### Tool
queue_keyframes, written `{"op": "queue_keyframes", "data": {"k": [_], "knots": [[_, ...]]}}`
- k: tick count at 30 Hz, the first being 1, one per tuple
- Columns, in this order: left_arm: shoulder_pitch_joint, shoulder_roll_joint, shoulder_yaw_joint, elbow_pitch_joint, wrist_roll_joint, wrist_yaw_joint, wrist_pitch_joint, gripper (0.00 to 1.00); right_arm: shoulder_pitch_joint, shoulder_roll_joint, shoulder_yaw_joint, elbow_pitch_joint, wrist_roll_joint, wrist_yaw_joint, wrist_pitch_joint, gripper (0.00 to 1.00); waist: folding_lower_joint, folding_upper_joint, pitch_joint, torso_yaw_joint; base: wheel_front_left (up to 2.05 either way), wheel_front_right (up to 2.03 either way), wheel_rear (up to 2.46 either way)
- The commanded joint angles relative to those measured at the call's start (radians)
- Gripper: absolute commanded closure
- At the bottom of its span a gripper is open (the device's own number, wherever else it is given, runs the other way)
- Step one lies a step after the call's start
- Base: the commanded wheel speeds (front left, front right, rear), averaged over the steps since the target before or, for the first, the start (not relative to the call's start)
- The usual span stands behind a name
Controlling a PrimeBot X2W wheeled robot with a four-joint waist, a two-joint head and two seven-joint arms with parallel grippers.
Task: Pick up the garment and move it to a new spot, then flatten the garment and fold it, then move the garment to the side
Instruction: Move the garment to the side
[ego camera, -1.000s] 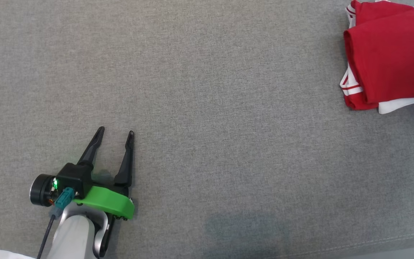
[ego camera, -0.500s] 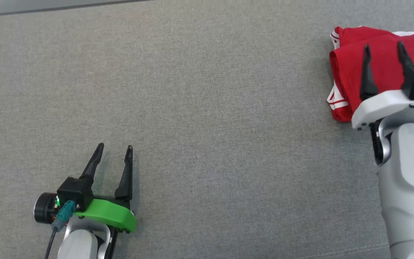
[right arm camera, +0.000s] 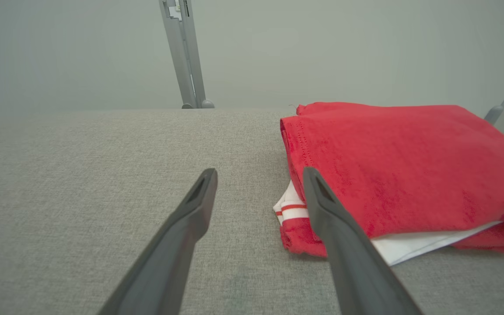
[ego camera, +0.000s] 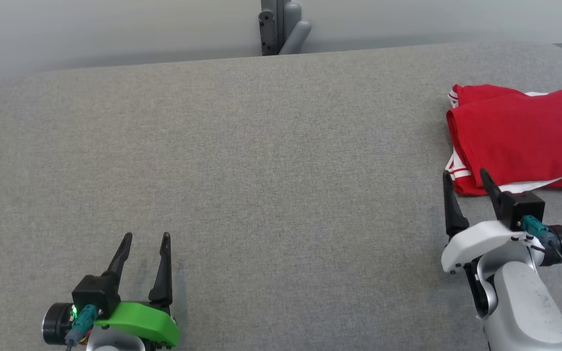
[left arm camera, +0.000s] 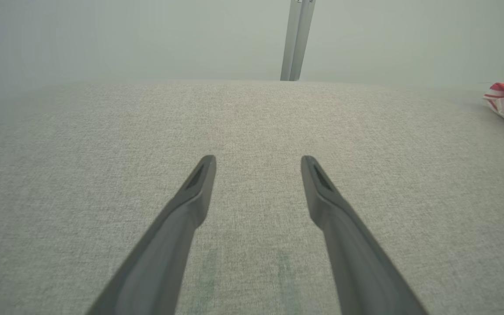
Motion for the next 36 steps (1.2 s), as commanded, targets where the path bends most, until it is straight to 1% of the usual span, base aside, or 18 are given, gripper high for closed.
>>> {"op": "queue_keyframes", "data": {"k": [1,10,20,25,36], "knots": [[0.018,0.000,0.006,0.006,0.005,0.002,0.001,0.00,0.024,-0.003,0.006,-0.006,0.012,-0.002,-0.002,0.00,0.0000,0.0012,-0.036,0.029,0.00,0.00,0.00],[0.080,-0.006,0.039,0.019,0.013,0.002,0.001,0.00,0.125,-0.001,0.076,-0.011,0.069,-0.002,-0.002,0.00,0.0000,0.0012,-0.105,0.043,0.00,0.00,0.00],[0.109,-0.009,0.061,0.020,0.022,0.002,0.001,0.00,0.183,0.000,0.105,-0.052,0.105,-0.002,-0.002,0.00,0.0000,0.0012,-0.142,0.039,0.00,0.00,0.00],[0.112,-0.009,0.075,0.015,0.019,0.006,0.001,0.00,0.205,0.000,0.100,-0.059,0.096,-0.002,-0.002,0.00,0.0000,0.0012,-0.155,0.032,0.00,0.00,0.00],[0.116,-0.009,0.094,0.014,0.001,0.010,0.001,0.00,0.220,0.000,0.104,-0.078,0.119,-0.002,-0.002,0.00,0.0000,0.0012,-0.156,0.014,0.00,0.00,0.00]]}}
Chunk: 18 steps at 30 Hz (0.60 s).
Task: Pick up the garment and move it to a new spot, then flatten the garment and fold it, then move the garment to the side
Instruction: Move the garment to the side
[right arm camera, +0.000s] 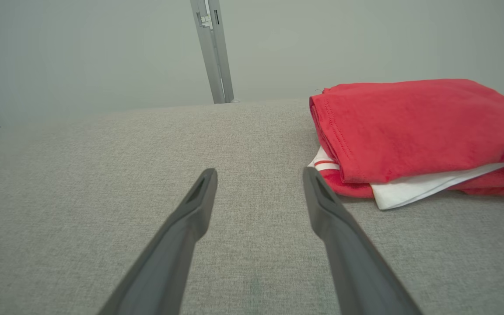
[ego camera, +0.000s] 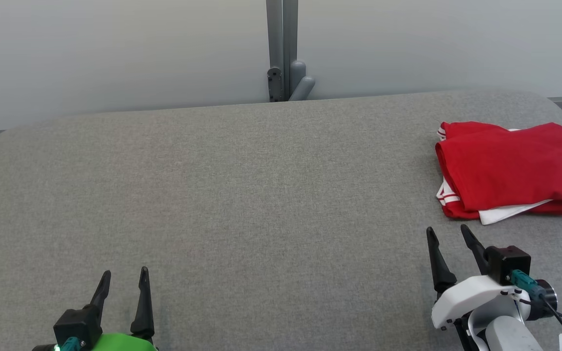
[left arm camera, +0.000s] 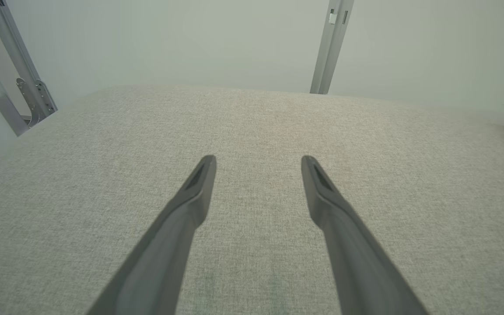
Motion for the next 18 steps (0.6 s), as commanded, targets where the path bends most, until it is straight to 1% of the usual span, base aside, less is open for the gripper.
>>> {"op": "queue_keyframes", "data": {"k": [1,18], "knots": [[0.010,0.001,0.004,-0.002,-0.002,0.002,0.000,0.00,0.010,-0.003,0.003,-0.007,0.005,-0.002,-0.002,0.00,0.0000,0.0012,0.002,-0.003,0.00,0.00,0.00],[0.001,0.001,-0.004,0.012,-0.007,-0.001,0.000,0.00,0.003,-0.003,0.012,0.017,0.017,-0.002,-0.002,0.00,0.0000,0.0012,0.013,-0.014,0.00,0.00,0.00]]}}
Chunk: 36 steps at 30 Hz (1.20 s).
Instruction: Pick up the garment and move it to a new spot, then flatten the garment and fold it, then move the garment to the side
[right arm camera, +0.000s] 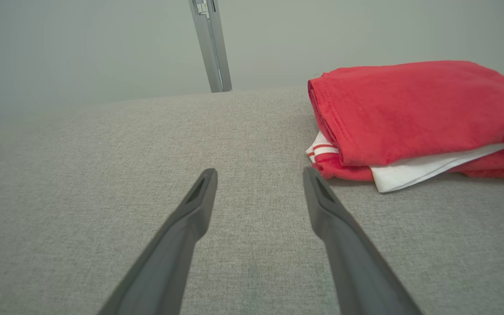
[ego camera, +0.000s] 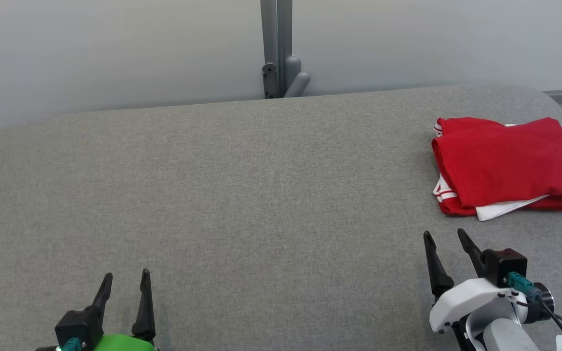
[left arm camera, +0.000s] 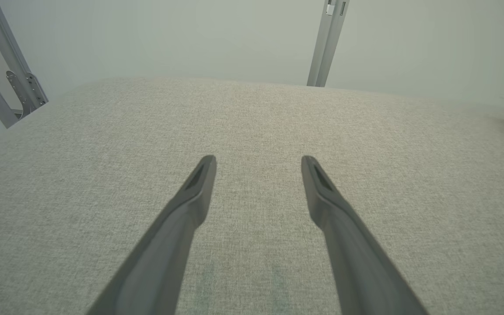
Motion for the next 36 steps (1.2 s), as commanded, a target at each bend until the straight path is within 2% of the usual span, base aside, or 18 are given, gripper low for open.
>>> {"op": "queue_keyframes", "data": {"k": [1,11,13,24,25,29,36], "knots": [[0.001,0.001,0.000,0.002,0.000,0.000,0.000,0.00,-0.002,-0.003,-0.001,0.004,0.009,-0.002,-0.002,0.00,0.0000,0.0012,0.001,-0.001,0.00,0.00,0.00],[-0.004,0.001,-0.001,0.008,-0.005,-0.001,0.000,0.00,-0.009,-0.003,0.004,0.012,0.010,-0.002,-0.002,0.00,0.0000,0.0012,0.002,-0.004,0.00,0.00,0.00],[-0.001,0.001,-0.009,0.010,-0.005,0.005,0.000,0.00,-0.002,-0.006,0.001,0.013,0.008,-0.002,-0.002,0.00,0.0000,0.0012,-0.005,0.066,0.00,0.00,0.00],[0.011,0.003,-0.014,0.017,-0.023,-0.001,0.001,0.00,0.001,-0.004,0.015,0.010,0.005,-0.001,-0.002,0.00,0.0000,0.0012,-0.004,0.062,0.00,0.00,0.00],[0.001,-0.002,-0.012,0.015,-0.019,0.000,0.000,1.00,-0.002,0.001,0.015,0.011,0.006,-0.001,0.000,1.00,0.0000,0.0001,-0.004,0.062,0.00,0.00,0.00],[0.004,-0.007,-0.011,0.050,-0.023,0.000,0.002,1.00,0.018,0.006,0.013,0.040,0.010,-0.001,0.003,1.00,0.0000,0.0000,-0.004,0.062,0.00,0.00,0.00],[-0.015,-0.006,0.005,0.044,-0.153,0.000,0.043,1.00,0.013,0.006,-0.006,0.025,0.145,-0.001,0.045,1.00,0.0000,0.0001,-0.004,0.059,0.00,0.00,0.00]]}}
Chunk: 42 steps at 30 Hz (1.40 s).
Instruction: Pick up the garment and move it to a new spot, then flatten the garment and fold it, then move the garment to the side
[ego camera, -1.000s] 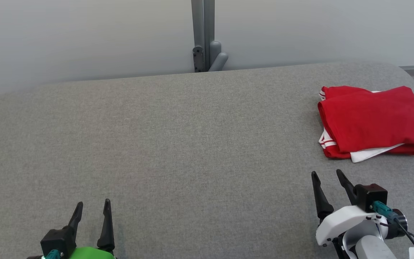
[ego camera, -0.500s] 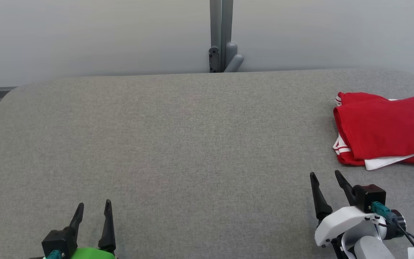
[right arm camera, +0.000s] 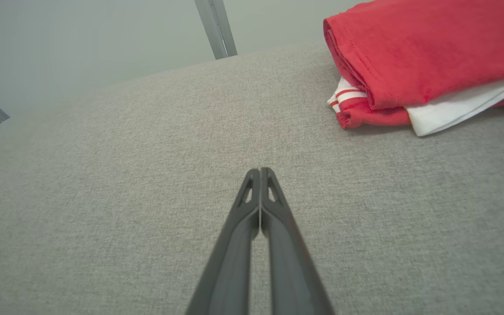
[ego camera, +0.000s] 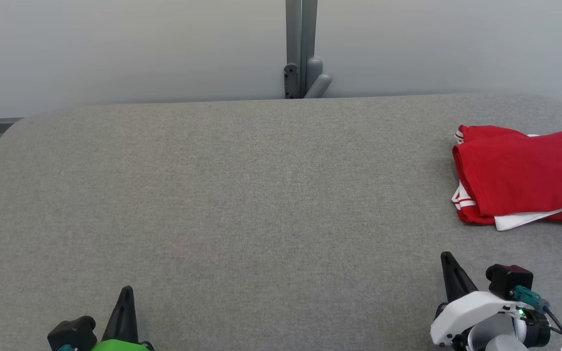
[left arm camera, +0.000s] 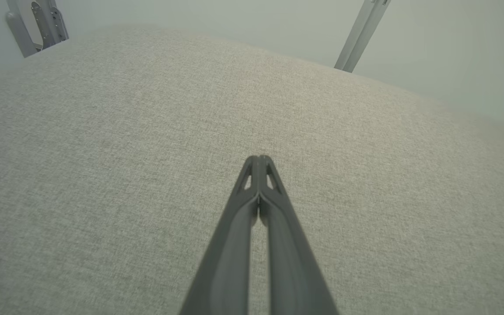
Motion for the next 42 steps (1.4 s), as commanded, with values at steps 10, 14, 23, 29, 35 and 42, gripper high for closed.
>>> {"op": "queue_keyframes", "data": {"k": [10,14,23,29,35,42], "knots": [[-0.032,0.003,0.015,-0.045,-0.202,-0.002,0.047,1.00,-0.014,-0.004,-0.014,-0.064,0.211,0.000,0.043,1.00,0.0000,0.0002,0.000,-0.004,0.00,0.00,0.00],[-0.039,0.004,0.019,-0.054,-0.268,-0.002,0.064,1.00,-0.013,-0.004,-0.019,-0.078,0.280,0.000,0.059,1.00,0.0000,0.0002,0.000,-0.006,0.00,0.00,0.00],[-0.051,0.005,0.029,-0.070,-0.405,-0.003,0.101,1.00,-0.012,-0.005,-0.030,-0.107,0.423,0.000,0.094,1.00,0.0000,0.0003,0.001,-0.009,0.00,0.00,0.00],[-0.061,0.005,0.035,-0.081,-0.490,-0.004,0.123,1.00,-0.012,-0.006,-0.037,-0.123,0.510,0.000,0.116,1.00,0.0000,0.0004,0.001,-0.012,0.00,0.00,0.00],[-0.066,0.006,0.041,-0.089,-0.555,-0.004,0.142,1.00,-0.011,-0.007,-0.043,-0.136,0.579,0.000,0.133,1.00,0.0000,0.0004,0.001,-0.014,0.00,0.00,0.00],[-0.077,0.007,0.049,-0.100,-0.654,-0.005,0.169,1.00,-0.011,-0.007,-0.051,-0.156,0.682,0.000,0.160,1.00,0.0000,0.0005,0.001,-0.017,0.00,0.00,0.00]]}}
